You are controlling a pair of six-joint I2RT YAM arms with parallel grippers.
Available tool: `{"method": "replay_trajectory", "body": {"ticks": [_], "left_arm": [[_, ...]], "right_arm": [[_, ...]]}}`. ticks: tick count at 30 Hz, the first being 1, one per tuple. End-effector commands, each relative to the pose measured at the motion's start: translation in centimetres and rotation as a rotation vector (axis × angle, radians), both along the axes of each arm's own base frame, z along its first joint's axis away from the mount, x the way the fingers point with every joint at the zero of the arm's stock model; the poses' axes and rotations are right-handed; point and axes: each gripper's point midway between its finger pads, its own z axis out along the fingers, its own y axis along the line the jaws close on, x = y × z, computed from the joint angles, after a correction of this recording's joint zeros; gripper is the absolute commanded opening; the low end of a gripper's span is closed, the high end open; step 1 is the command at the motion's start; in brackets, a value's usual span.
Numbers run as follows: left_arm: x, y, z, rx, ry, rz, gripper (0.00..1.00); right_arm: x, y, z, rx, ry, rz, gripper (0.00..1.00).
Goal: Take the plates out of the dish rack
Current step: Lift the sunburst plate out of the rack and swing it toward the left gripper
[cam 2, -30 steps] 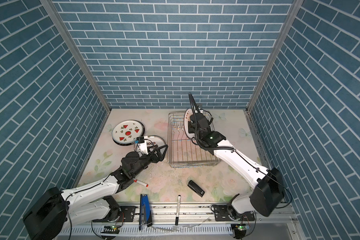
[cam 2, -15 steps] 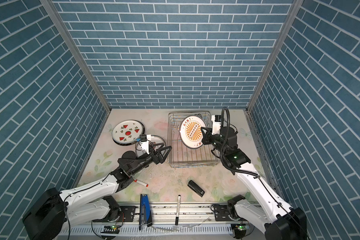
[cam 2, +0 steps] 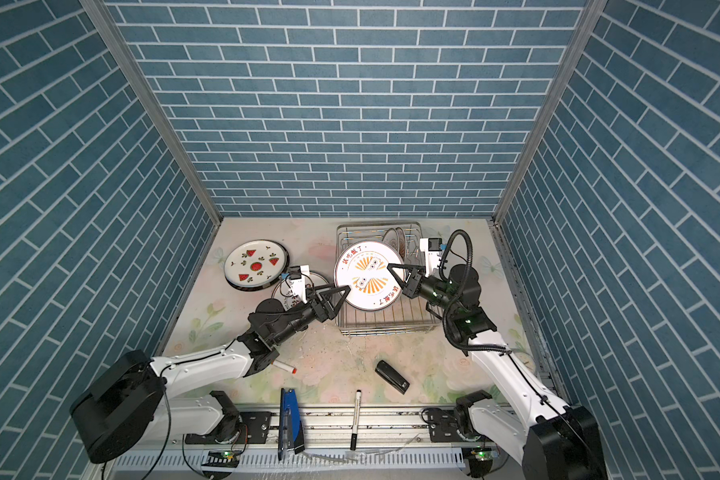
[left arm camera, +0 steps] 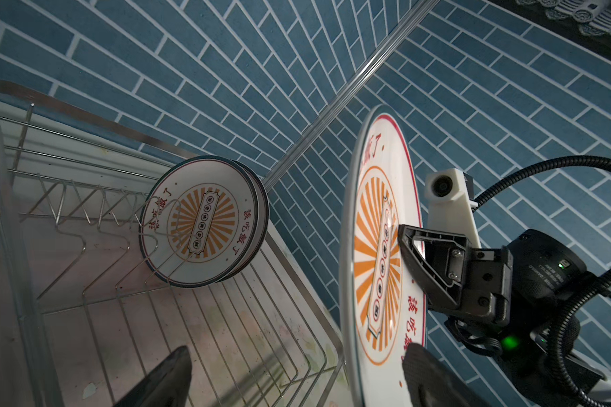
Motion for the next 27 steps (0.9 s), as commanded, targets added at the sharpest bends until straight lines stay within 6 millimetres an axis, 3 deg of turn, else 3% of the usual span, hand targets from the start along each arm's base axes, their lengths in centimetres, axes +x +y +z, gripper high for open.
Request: {"method": "replay_trajectory", "body": {"ticks": [1,13,17,27], "left_arm": [[0.5,-0.5,2.7,-0.099,-0.057,0.007,0.84],[1.8,-0.1,0.7,-0.071,0.063,0.076,0.29],[2.0,-1.1,0.0,-0.057,0.12,0.04,0.19],[1.0,-2.5,0.0,-0.077,0.165,-0.058,0.14]], "right_arm": [[-1.1,0.0,2.0,0.063,-0.049,0.036,0.0],[-0.1,-0.4,0.5,-0.005,-0.036,-0.019,0.0],[0.0,-0.4,0.4,-0.012,-0.034,-0.022,0.0],[0.4,-0.5,0.0,-0.034,-0.016,-0.037,0.0]]}}
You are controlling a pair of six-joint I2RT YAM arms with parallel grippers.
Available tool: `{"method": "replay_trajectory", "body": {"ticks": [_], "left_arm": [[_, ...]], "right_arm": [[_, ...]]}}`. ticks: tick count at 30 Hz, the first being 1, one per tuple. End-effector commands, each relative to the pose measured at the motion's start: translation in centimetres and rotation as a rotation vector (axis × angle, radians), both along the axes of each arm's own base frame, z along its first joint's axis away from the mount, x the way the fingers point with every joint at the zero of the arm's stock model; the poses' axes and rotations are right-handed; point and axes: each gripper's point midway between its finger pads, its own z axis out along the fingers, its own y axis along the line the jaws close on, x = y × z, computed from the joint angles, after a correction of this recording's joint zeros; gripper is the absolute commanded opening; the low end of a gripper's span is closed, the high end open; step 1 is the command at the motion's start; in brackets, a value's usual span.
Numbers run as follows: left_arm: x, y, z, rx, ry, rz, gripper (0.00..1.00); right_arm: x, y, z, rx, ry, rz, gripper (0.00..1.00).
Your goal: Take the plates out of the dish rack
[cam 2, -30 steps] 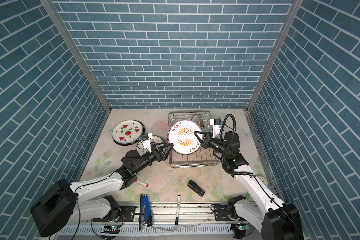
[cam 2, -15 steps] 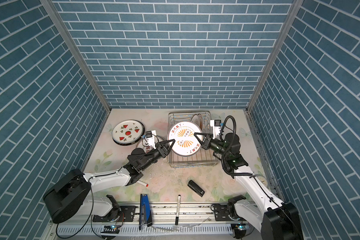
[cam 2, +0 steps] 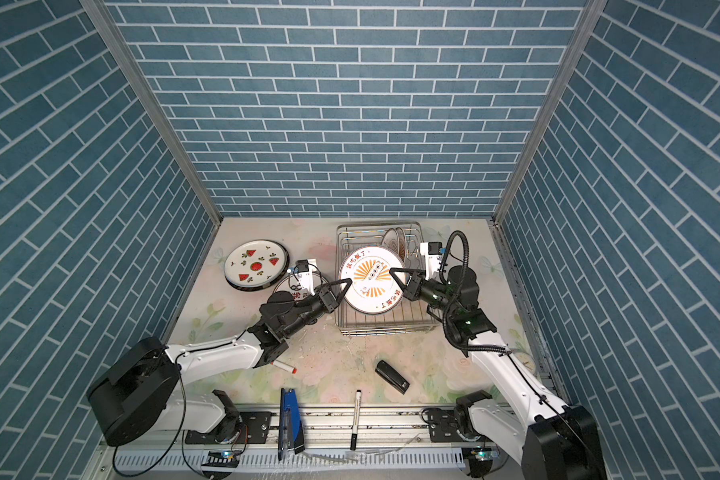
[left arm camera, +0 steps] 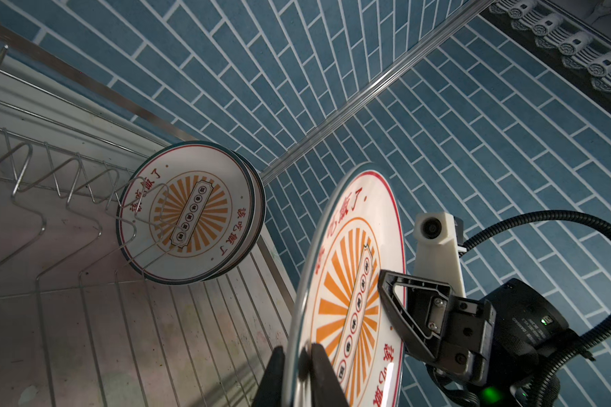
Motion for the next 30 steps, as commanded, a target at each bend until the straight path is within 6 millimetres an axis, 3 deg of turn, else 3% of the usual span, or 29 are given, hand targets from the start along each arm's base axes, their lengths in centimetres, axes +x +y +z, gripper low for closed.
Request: {"method": "replay_trajectory", "body": {"ticks": [1,4,10,14,30], "left_arm": [[-0.2,-0.8,-0.1,0.004,0.022,-0.044,0.14],[0.1,-0.6,-0.9,0.038,0.052,-0.024,0.11],[-0.1,-1.0,-0.7,0.034,0.068,-0.052,0.01],[0.0,-1.1,-0.8,0.035,0.085,-0.058,0.0],[2.2,0.8,-2.3,-0.077,0.215,0.01,0.0]], "right_arm": [[0.0,0.0,2.2,0.019,-0.072,0.003,0.0],[0.1,0.1,2.0,0.013,-0.069,0.004,0.0],[0.5,0.3,1.5,-0.003,-0.045,0.007,0.03],[0.7,0.6,1.1,-0.009,-0.022,0.023,0.06],[1.2,2.1,0.1,0.002,0.039,0.112,0.5]]}}
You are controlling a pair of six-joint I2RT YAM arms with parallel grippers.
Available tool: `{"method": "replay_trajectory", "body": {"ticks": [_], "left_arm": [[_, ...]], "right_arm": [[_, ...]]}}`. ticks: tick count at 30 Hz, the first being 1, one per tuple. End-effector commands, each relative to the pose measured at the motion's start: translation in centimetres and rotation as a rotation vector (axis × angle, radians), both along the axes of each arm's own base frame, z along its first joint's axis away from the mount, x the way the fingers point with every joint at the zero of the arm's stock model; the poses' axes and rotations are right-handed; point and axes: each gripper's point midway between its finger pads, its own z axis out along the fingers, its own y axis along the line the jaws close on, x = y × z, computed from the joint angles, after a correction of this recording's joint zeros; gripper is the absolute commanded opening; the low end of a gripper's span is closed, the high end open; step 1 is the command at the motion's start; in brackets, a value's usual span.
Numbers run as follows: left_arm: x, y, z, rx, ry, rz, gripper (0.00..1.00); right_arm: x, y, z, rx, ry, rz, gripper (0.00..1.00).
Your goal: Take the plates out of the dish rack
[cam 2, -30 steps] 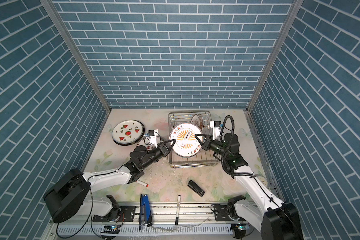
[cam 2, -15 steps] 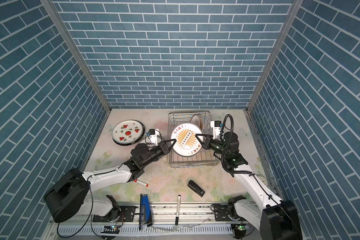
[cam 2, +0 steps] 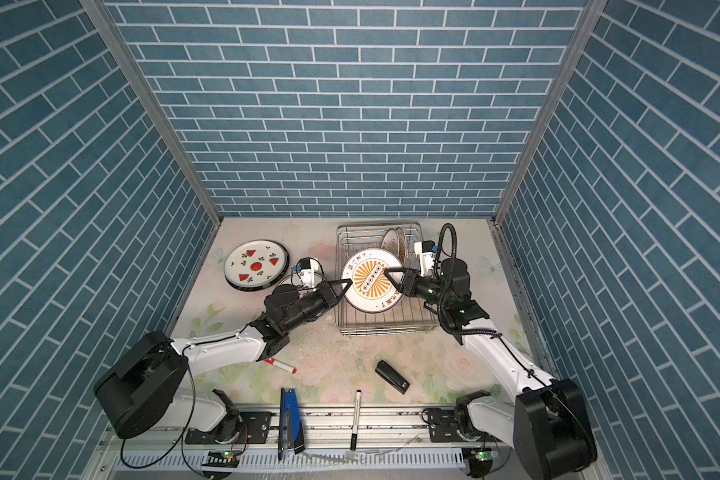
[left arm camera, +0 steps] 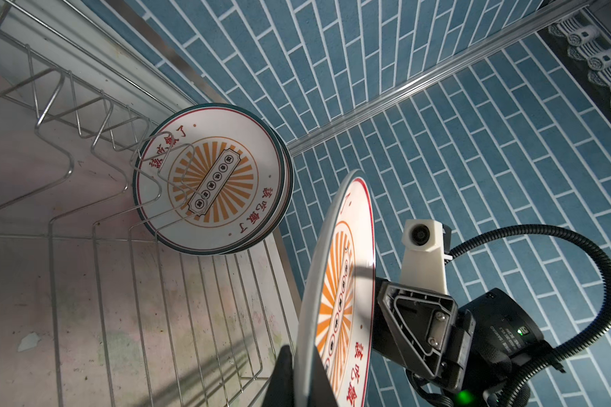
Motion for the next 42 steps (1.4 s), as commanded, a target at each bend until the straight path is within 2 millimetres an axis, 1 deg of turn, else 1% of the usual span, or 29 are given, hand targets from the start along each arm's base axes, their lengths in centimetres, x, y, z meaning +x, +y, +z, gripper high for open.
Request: {"method": "replay_trajectory", "body": {"ticks": [1,3,6,7,9,11,14,18,23,28,32,37,42], "left_arm": [[0.7,0.7,0.0,-0.038,0.014,0.021,0.0],[0.8,1.1,-0.1,-0.051,0.017,0.032,0.0],[0.9,1.7,0.2,-0.079,0.005,0.044,0.0],[0.9,1.7,0.2,-0.084,0.003,0.042,0.0],[0.9,1.9,0.4,-0.088,0.0,0.043,0.0],[1.0,2.2,0.2,-0.088,0.004,0.053,0.0],[1.2,3.2,-0.3,-0.093,0.017,0.084,0.0],[1.9,5.2,-0.8,-0.094,0.028,0.141,0.0],[2.3,6.4,-0.6,-0.113,0.036,0.156,0.0],[2.3,8.9,-0.8,-0.13,0.042,0.211,0.0],[2.0,10.7,-1.1,-0.116,0.053,0.255,0.0],[1.6,12.9,-1.5,-0.081,0.087,0.323,0.0],[1.5,15.8,-1.4,-0.071,0.109,0.381,0.0]], "right_arm": [[-0.5,1.1,3.3,0.046,-0.087,0.074,0.54],[-0.5,1.0,3.2,0.043,-0.087,0.071,0.64],[-0.4,1.0,3.3,0.032,-0.092,0.065,0.86],[-0.3,0.8,3.1,0.022,-0.083,0.054,0.92],[-0.1,0.5,2.7,0.0,-0.066,0.029,0.99],[0.0,0.3,2.6,-0.016,-0.06,0.013,0.99],[0.0,0.2,2.5,-0.024,-0.056,0.007,0.99],[0.0,0.2,2.5,-0.028,-0.065,0.005,0.99],[-0.9,1.2,2.9,-0.054,-0.128,0.052,0.99],[-1.2,1.9,2.3,-0.135,-0.156,0.065,0.99],[-1.5,2.9,1.6,-0.179,-0.136,0.104,0.99],[-2.3,5.1,0.4,-0.258,-0.15,0.171,0.99],[-3.1,7.0,0.3,-0.298,-0.162,0.233,0.99]]}}
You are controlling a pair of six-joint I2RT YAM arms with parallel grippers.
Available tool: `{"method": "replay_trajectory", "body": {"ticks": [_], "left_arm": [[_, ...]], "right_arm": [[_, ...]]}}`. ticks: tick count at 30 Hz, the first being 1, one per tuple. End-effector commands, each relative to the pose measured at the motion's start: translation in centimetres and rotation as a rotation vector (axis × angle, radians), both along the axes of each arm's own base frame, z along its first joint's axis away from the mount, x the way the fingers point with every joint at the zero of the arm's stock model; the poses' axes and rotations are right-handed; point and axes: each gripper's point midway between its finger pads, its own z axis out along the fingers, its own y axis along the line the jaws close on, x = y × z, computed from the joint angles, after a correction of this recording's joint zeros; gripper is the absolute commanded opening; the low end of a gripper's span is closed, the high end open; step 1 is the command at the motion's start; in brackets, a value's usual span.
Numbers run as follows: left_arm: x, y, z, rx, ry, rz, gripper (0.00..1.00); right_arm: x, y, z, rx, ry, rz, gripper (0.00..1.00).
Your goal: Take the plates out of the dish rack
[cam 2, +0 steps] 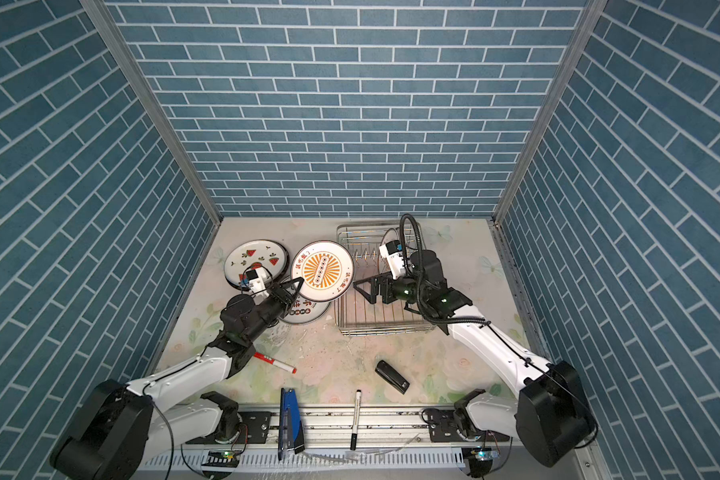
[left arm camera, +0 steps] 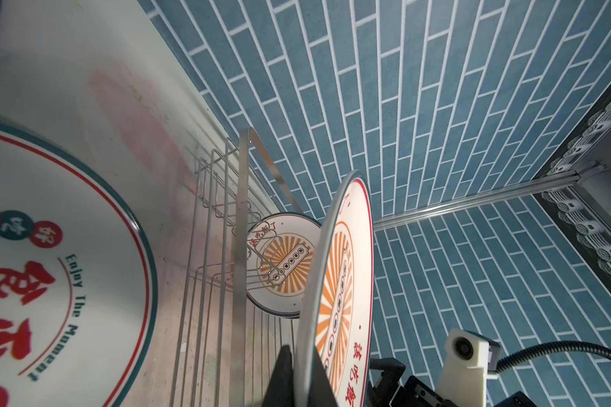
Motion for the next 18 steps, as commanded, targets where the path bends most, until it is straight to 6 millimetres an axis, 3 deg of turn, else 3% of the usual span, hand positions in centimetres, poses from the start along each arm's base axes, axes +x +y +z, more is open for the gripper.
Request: {"method": "replay_trajectory", "body": {"ticks": [1,8,18], "left_arm": [[-0.3,1.7,-0.4,0.013,0.025,0.037,0.0],[-1.0,4.3,-2.1,0.024,0.065,0.125,0.0],[-0.4,7.2,-4.8,0.034,0.148,0.201,0.0]], "right_arm": [[0.1,0.9,0.8,-0.049,-0.063,0.029,0.99],[0.5,2.8,0.3,-0.074,-0.055,0.048,0.99],[1.7,6.2,-0.1,-0.094,-0.051,0.077,0.99]]}}
